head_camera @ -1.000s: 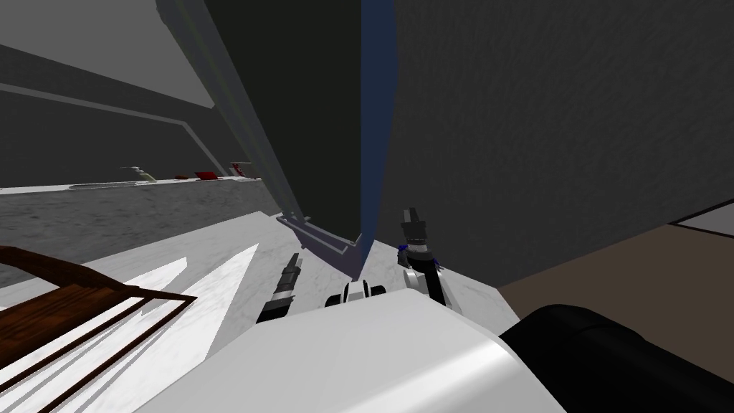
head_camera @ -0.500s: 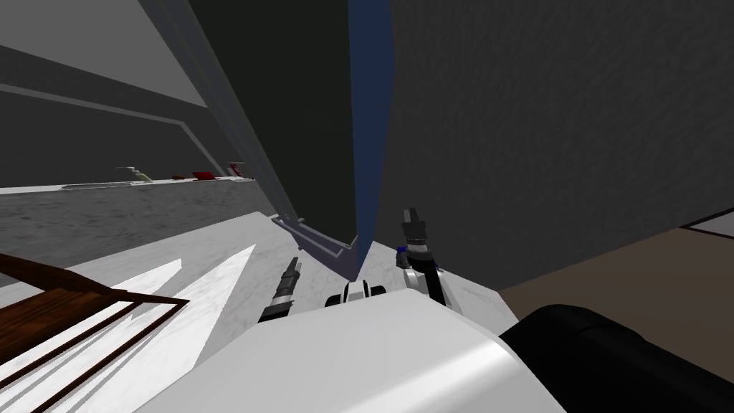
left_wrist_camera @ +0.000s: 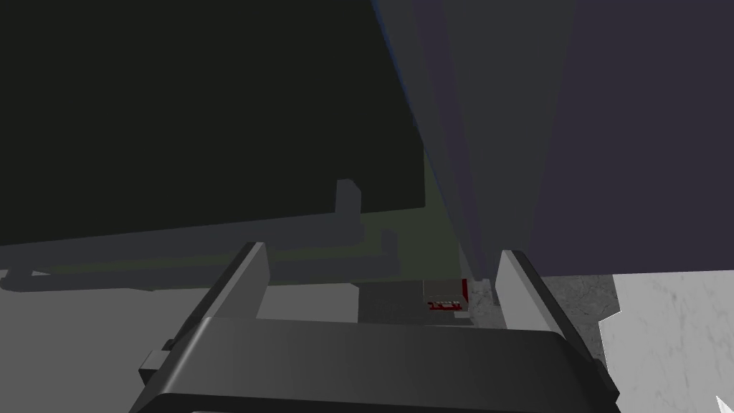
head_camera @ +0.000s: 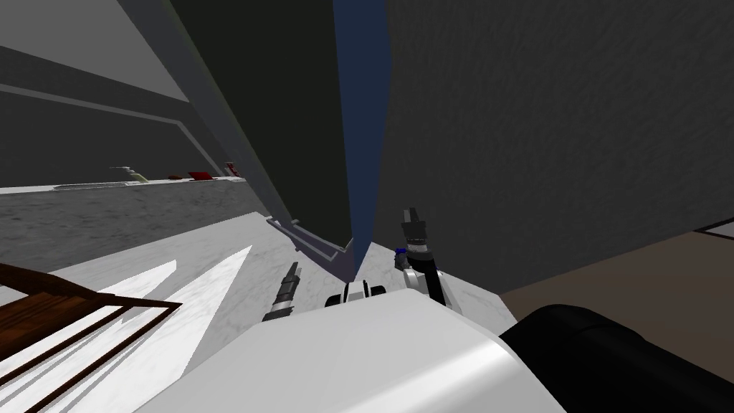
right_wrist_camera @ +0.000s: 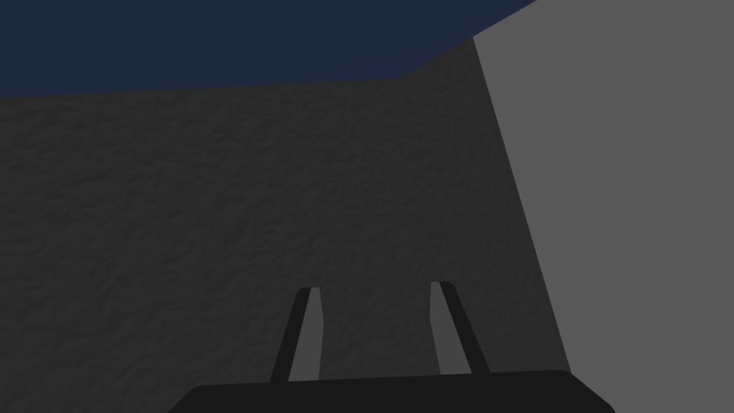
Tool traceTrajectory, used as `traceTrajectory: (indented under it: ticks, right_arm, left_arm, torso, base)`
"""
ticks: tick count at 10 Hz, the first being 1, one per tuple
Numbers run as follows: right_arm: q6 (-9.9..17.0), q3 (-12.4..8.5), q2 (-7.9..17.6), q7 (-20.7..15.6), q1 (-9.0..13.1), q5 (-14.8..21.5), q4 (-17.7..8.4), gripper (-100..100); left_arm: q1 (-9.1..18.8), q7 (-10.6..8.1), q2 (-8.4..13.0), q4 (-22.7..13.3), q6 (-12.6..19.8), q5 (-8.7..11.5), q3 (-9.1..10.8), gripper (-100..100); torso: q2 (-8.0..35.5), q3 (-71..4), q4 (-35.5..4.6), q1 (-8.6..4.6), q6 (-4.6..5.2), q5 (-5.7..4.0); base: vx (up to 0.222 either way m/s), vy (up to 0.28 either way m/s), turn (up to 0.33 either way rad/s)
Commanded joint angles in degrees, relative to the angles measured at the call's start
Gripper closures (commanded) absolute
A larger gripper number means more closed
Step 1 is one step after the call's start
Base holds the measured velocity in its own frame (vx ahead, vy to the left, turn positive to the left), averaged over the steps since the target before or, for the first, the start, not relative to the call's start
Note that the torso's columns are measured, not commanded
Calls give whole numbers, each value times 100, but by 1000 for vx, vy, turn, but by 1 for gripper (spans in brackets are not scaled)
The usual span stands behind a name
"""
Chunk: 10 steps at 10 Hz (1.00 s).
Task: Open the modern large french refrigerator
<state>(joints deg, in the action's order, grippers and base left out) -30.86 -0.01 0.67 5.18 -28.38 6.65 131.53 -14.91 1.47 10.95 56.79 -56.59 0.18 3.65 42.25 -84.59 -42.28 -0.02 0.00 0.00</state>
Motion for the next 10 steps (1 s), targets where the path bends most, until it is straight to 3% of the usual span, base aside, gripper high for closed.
traceTrajectory:
  ticks: [1, 4, 6, 8, 10]
  right_arm:
    - [0, 0, 0, 0, 0, 0, 0, 0]
    - [0, 0, 0, 0, 0, 0, 0, 0]
    - [0, 0, 0, 0, 0, 0, 0, 0]
    - [0, 0, 0, 0, 0, 0, 0, 0]
    - [0, 0, 0, 0, 0, 0, 0, 0]
  left_arm:
    - [64, 0, -75, -364, -190, -6, 39, -100]
    - [115, -1, -135, -664, -303, -9, 64, -100]
    - [208, -2, -283, -1104, -506, -15, 110, -100]
    - [249, -3, -374, -1296, -595, -17, 130, -100]
    - [316, -4, -601, -1616, -744, -21, 164, -100]
  torso:
    - [5, 2, -1, 3, -1, 0]
    - [5, 3, -1, 0, 0, 0]
    - [1, 1, 0, 3, 0, 1]
    - [-2, -2, 1, -8, 0, -3]
    - [9, 5, -2, 11, 0, 3]
  base:
    - [29, -74, 3]
    - [26, -65, 4]
    - [41, -71, 3]
    - [44, -86, 7]
    - [31, -61, 1]
